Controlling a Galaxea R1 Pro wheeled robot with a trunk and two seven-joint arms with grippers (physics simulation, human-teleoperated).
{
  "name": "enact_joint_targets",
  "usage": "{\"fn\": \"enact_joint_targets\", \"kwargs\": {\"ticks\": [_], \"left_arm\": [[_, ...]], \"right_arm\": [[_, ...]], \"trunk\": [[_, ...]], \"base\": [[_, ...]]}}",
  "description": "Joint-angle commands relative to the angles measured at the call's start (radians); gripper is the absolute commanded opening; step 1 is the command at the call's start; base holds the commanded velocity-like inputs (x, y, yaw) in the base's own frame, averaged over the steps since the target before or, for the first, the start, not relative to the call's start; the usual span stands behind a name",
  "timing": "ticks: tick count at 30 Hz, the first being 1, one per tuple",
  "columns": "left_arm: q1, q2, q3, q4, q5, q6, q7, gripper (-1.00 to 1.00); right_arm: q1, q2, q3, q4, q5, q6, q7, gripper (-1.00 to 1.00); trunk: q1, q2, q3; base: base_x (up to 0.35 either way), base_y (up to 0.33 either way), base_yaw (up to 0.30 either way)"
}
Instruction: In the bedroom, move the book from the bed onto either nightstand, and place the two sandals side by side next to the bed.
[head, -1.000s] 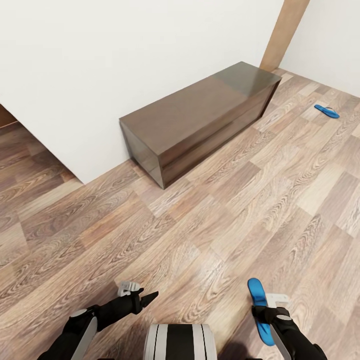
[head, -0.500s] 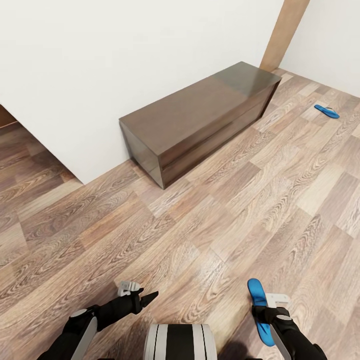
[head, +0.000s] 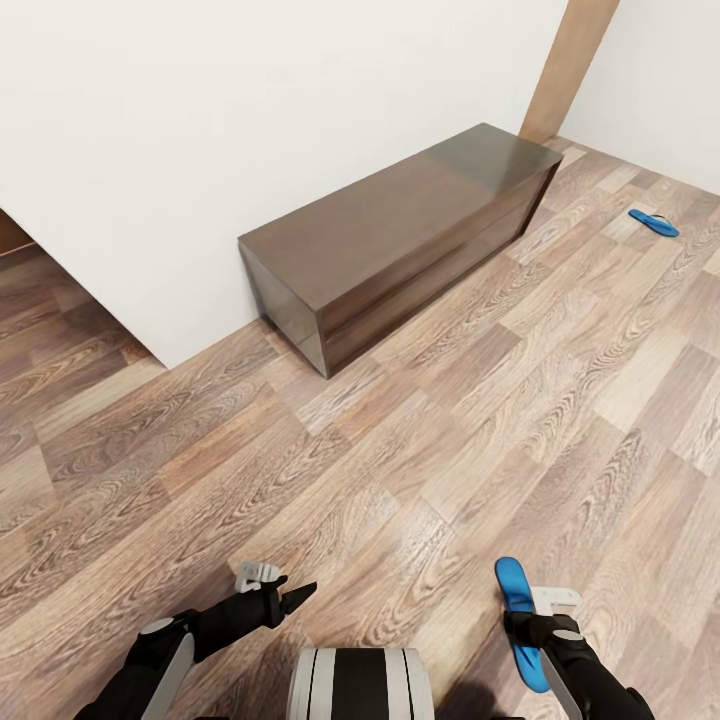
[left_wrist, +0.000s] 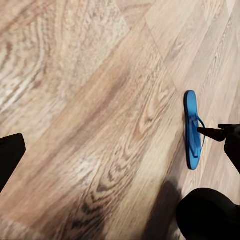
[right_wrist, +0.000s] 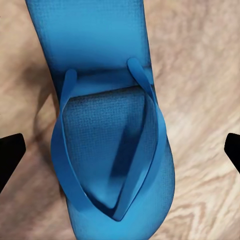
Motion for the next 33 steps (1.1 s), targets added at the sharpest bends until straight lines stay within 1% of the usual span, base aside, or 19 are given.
{"fn": "enact_joint_targets", "kwargs": {"ticks": [1,7,9,11,13,14,16,17,19,23,33], "left_arm": [[0.0,0.0,0.0,0.0,0.009,0.009,-0.002,1.0],[0.0,0.001,0.002,-0.018,0.01,0.013,-0.011,1.0],[0.0,0.0,0.002,-0.048,0.01,0.016,-0.012,1.0],[0.0,-0.005,0.002,-0.105,0.01,0.025,-0.012,1.0],[0.0,-0.013,0.002,-0.206,0.014,0.072,-0.012,1.0],[0.0,-0.014,0.002,-0.231,0.016,0.09,-0.012,1.0],[0.0,-0.017,0.001,-0.31,0.027,0.16,-0.012,1.0],[0.0,-0.019,0.001,-0.332,0.032,0.183,-0.012,1.0],[0.0,-0.02,0.0,-0.351,0.037,0.203,-0.012,1.0],[0.0,-0.023,-0.002,-0.363,0.042,0.218,-0.01,1.0],[0.001,-0.028,-0.003,-0.364,0.044,0.221,-0.006,1.0]], "right_arm": [[0.0,0.0,0.0,-0.002,0.001,0.006,-0.002,1.0],[0.0,0.0,0.0,-0.002,0.001,0.006,-0.002,1.0],[0.0,0.0,0.0,-0.002,0.001,0.006,-0.002,1.0],[0.0,0.0,0.0,-0.002,0.001,0.006,-0.002,1.0],[0.0,0.0,0.0,-0.002,0.001,0.006,-0.002,1.0],[0.0,0.0,0.0,-0.002,0.001,0.006,-0.002,1.0],[0.0,0.0,0.0,-0.002,0.001,0.006,-0.002,1.0],[0.0,0.0,0.0,-0.002,0.001,0.006,-0.002,1.0],[0.0,0.0,0.0,-0.002,0.001,0.006,-0.002,1.0],[0.0,0.0,0.0,-0.002,0.001,0.006,-0.002,1.0],[0.0,0.0,0.0,-0.002,0.001,0.006,-0.002,1.0]], "trunk": [[0.0,0.0,-0.001],[0.0,0.0,-0.001],[0.0,0.0,-0.001],[0.0,0.0,-0.001],[0.0,0.0,-0.001],[0.0,0.0,-0.001],[0.0,0.0,-0.001],[0.0,0.0,-0.001],[0.0,0.0,-0.001],[0.0,0.0,-0.001],[0.0,0.0,-0.001]], "base": [[0.0,0.0,0.0],[0.0,0.0,0.0],[0.0,0.0,0.0],[0.0,0.0,0.0],[0.0,0.0,0.0],[0.0,0.0,0.0],[0.0,0.0,0.0],[0.0,0.0,0.0],[0.0,0.0,0.0],[0.0,0.0,0.0],[0.0,0.0,0.0]]}}
